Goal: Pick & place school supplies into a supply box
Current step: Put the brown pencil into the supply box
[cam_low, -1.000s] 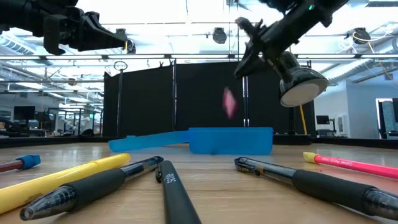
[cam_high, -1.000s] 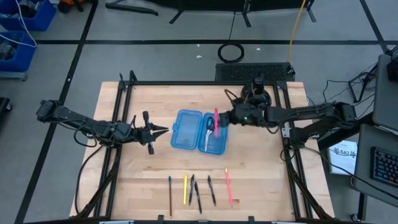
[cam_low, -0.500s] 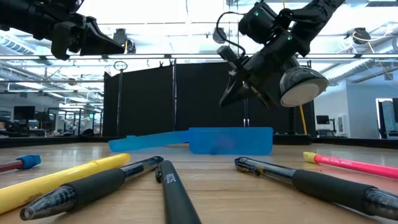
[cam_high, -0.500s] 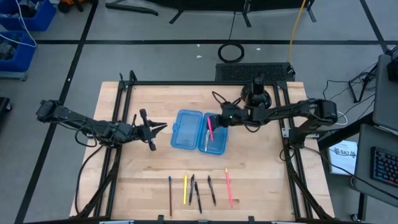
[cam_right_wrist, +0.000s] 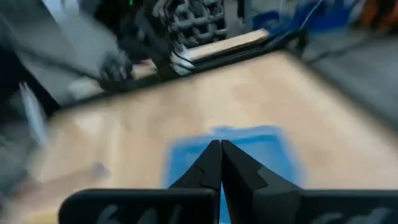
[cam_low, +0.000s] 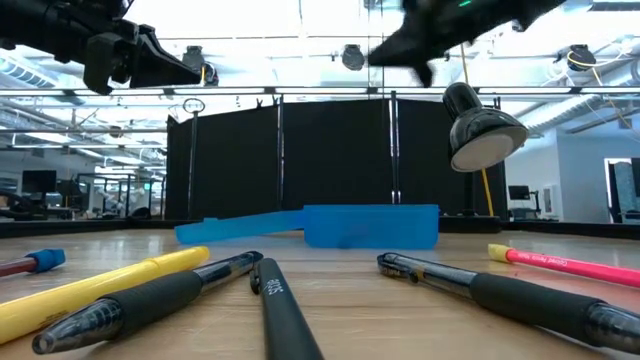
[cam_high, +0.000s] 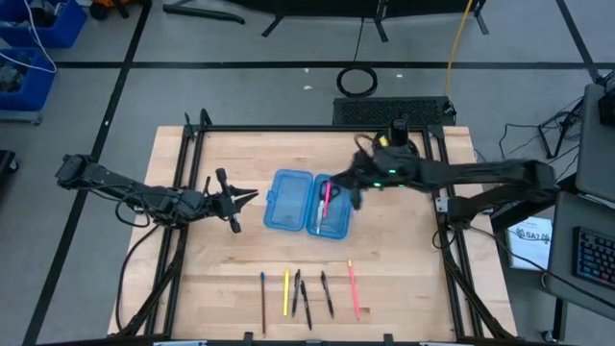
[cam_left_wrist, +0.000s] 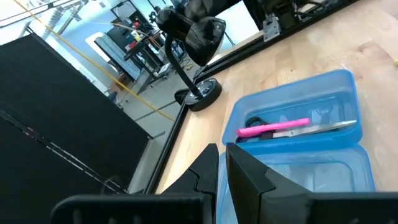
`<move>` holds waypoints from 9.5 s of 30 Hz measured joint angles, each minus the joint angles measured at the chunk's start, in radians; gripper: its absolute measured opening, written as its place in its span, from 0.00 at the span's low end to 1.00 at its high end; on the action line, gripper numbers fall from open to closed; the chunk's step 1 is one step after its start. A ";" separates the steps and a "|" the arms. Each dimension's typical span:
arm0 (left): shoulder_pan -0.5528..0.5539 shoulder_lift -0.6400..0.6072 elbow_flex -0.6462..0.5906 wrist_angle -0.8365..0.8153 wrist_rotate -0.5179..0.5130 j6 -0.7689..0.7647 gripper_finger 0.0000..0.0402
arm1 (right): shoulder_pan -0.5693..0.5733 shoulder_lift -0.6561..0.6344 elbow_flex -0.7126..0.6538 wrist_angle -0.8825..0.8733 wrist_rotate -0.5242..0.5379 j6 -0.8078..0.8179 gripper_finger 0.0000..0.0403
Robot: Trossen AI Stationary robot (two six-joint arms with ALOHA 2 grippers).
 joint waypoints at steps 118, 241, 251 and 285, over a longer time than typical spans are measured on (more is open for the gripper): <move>-0.296 1.181 0.894 -1.083 0.643 -2.435 0.61 | -0.199 -0.594 -0.813 0.603 -0.406 -0.284 0.00; 0.515 1.365 1.347 -0.718 0.667 -1.079 0.05 | -0.199 -0.586 -0.814 0.599 -0.405 -0.191 0.00; 0.529 1.428 1.374 -0.771 0.627 -1.153 0.03 | -0.199 -0.586 -0.814 0.598 -0.408 -0.190 0.00; 0.508 1.419 1.373 -0.839 0.535 -1.124 0.37 | -0.199 -0.586 -0.814 0.566 -0.410 -0.178 0.00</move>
